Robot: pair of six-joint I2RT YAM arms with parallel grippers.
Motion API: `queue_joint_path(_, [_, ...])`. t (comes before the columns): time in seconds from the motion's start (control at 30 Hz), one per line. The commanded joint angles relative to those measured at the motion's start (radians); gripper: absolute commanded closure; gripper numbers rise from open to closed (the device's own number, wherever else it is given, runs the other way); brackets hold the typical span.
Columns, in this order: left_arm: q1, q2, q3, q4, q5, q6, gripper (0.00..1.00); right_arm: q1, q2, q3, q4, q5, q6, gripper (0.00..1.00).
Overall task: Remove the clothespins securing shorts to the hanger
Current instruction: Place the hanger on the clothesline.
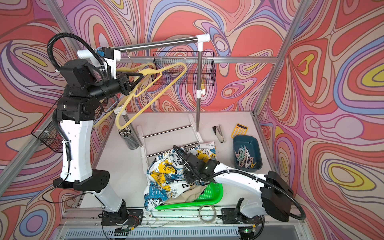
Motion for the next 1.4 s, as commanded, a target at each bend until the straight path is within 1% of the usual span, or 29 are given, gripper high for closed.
queue_joint_path(0.0, [0.004,-0.061,-0.054,0.139,0.063,0.014,1.00,0.000,0.035,0.018,0.012,-0.030,0.003,1.00])
queue_joint_path(0.1, [0.004,-0.097,-0.106,0.196,0.036,0.010,1.00,0.000,0.047,0.030,0.009,-0.035,-0.004,1.00])
queue_joint_path(0.2, [0.005,-0.084,-0.074,0.172,0.012,0.029,1.00,-0.001,0.058,0.044,0.003,-0.036,-0.012,1.00])
queue_joint_path(0.3, [0.004,-0.102,-0.116,0.217,0.038,0.033,1.00,-0.001,0.065,0.051,-0.001,-0.034,-0.016,1.00])
queue_joint_path(0.4, [0.004,-0.108,-0.123,0.224,0.004,0.035,1.00,-0.004,0.069,0.052,0.000,-0.036,-0.013,1.00])
queue_joint_path(0.57, [0.010,-0.056,-0.050,0.197,-0.030,0.024,1.00,-0.004,0.066,0.049,0.002,-0.041,-0.010,1.00])
queue_joint_path(0.9, [0.052,0.009,-0.037,0.245,-0.044,-0.058,1.00,-0.006,0.065,0.043,0.009,-0.047,0.002,1.00])
queue_joint_path(1.03, [0.090,0.040,-0.035,0.286,-0.001,-0.134,1.00,-0.006,0.067,0.043,0.011,-0.048,0.003,1.00])
queue_joint_path(1.1, [0.099,0.048,-0.037,0.292,0.008,-0.154,1.00,-0.006,0.069,0.043,0.013,-0.049,0.003,1.00])
queue_joint_path(1.2, [0.099,0.032,-0.078,0.303,0.016,-0.161,1.00,-0.006,0.076,0.043,0.016,-0.052,0.003,1.00])
queue_joint_path(1.37, [0.099,-0.062,-0.249,0.361,-0.021,-0.176,1.00,-0.006,0.091,0.048,0.023,-0.060,-0.001,1.00])
